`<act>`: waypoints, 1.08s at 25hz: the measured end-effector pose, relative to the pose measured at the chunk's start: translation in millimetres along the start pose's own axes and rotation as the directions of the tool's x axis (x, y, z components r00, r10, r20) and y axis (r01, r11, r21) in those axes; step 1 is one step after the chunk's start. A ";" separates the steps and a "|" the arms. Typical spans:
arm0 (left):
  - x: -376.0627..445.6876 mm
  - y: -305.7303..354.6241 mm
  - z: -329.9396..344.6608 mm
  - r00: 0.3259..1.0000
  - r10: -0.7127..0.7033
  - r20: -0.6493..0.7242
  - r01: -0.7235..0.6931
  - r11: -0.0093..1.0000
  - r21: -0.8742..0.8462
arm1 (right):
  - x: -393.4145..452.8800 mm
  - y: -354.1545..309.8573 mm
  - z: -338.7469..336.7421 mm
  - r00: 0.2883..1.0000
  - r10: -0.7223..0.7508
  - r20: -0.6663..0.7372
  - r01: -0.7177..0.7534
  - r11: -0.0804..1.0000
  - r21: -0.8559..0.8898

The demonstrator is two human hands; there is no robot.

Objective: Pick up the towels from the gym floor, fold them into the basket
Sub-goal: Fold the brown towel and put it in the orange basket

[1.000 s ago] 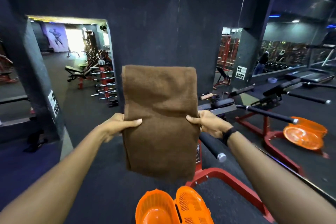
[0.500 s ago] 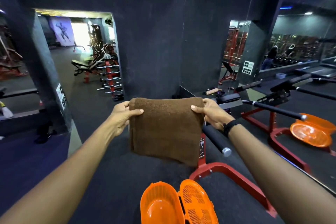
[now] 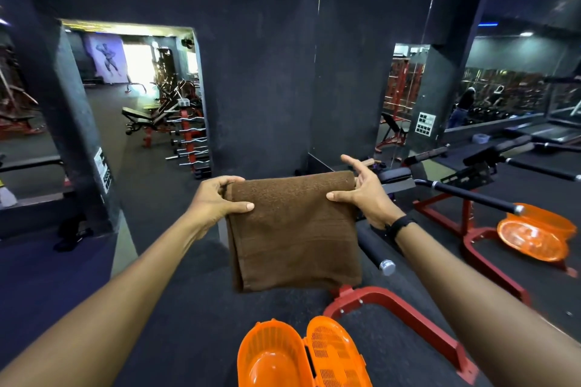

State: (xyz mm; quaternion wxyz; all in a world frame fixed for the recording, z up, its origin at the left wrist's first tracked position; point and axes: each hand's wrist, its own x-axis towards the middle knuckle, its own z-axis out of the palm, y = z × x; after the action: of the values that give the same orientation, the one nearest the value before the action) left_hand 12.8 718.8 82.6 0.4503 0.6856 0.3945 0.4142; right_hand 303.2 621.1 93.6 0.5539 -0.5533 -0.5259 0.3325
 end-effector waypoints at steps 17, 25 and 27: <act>-12.9 3.2 10.4 0.997 -0.071 0.005 0.071 0.993 -0.097 | -12.0 12.4 -1.6 0.985 0.133 0.110 -0.144 0.984 0.108; -15.4 -16.4 8.7 0.976 -0.218 -0.004 0.208 0.936 -0.283 | -9.6 26.4 8.2 0.953 0.226 0.203 -0.248 0.965 0.090; -13.5 -15.1 6.0 0.973 -0.231 0.000 0.220 0.926 -0.305 | -9.0 22.6 8.0 0.943 0.232 0.239 -0.261 0.961 0.096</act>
State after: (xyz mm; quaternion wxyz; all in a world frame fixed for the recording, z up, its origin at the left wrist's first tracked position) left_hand 11.2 708.9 64.0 0.5876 0.5508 0.4104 0.4276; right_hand 298.4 618.4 68.5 0.4785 -0.5374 -0.4896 0.4925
